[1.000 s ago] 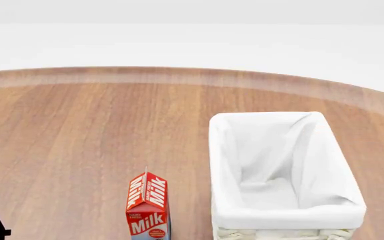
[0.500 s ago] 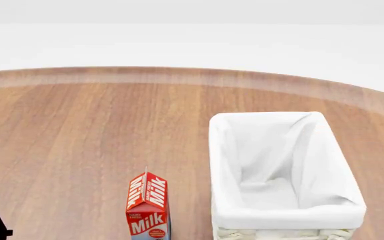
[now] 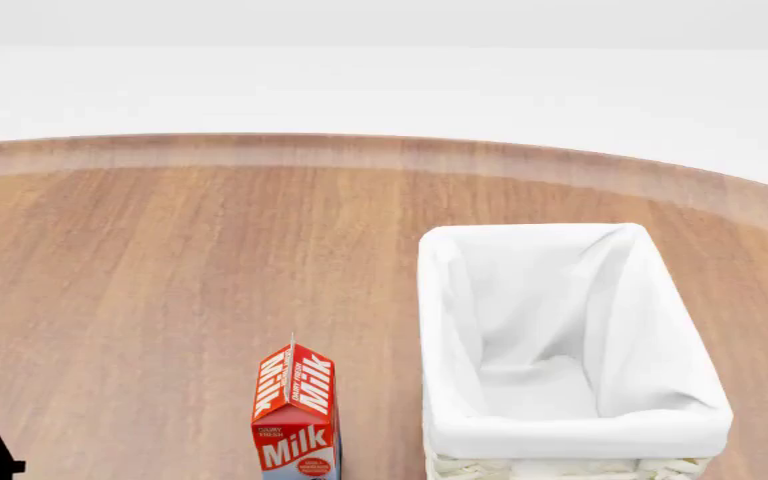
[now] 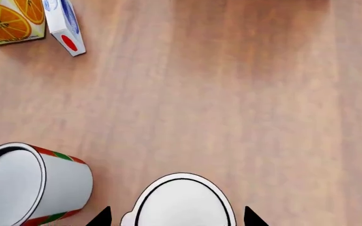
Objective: Pick up the alphabet soup and the tomato sauce, and put them in the basket.
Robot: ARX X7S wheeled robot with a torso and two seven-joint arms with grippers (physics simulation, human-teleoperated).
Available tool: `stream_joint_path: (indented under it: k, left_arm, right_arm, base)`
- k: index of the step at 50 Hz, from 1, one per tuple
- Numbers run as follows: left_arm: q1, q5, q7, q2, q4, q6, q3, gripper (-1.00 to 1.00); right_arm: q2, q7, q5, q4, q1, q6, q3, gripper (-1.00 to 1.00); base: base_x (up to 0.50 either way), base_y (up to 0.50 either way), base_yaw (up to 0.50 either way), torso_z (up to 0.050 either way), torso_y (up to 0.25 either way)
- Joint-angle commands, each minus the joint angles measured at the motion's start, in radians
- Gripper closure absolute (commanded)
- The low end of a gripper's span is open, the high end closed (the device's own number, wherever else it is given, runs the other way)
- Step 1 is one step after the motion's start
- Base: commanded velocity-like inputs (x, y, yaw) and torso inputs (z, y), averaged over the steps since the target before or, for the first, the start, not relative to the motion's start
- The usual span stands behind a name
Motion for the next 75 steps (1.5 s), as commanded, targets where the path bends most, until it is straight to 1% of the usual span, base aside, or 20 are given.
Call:
stream_joint_path:
  k: [1,44,45,61,75]
  left_arm:
    - [0.001,0.001,-0.004,-0.002,-0.004,0.004,0.005,-1.0]
    - [0.004,0.001,-0.016,-0.011,-0.022,0.019,0.02,-1.0]
    - [0.003,0.001,-0.016,-0.012,-0.022,0.019,0.019,-1.0]
    - [0.006,0.001,-0.021,-0.014,-0.027,0.026,0.025,-1.0]
    - [0.003,-0.006,-0.027,-0.021,-0.015,0.013,0.022,-1.0]
  right_arm:
    - [-0.017,-0.026,-0.016,0.04,-0.002,-0.017,-0.01,-1.0]
    - [-0.048,-0.077,-0.054,0.108,-0.008,-0.064,-0.032,-1.0]
    - [-0.048,-0.077,-0.056,0.109,-0.008,-0.066,-0.032,1.0]
    - [-0.027,-0.051,-0.07,0.066,-0.015,-0.079,-0.022,1.0]
    - [0.105,0.092,0.018,-0.221,0.019,-0.046,0.071,1.0]
  base:
    - [0.0,0.0,0.0,0.0,0.0]
    - [0.0,0.0,0.0,0.0,0.0]
    - [0.0,0.0,0.0,0.0,0.0]
    - [0.0,0.0,0.0,0.0,0.0]
    - [0.0,0.0,0.0,0.0,0.001]
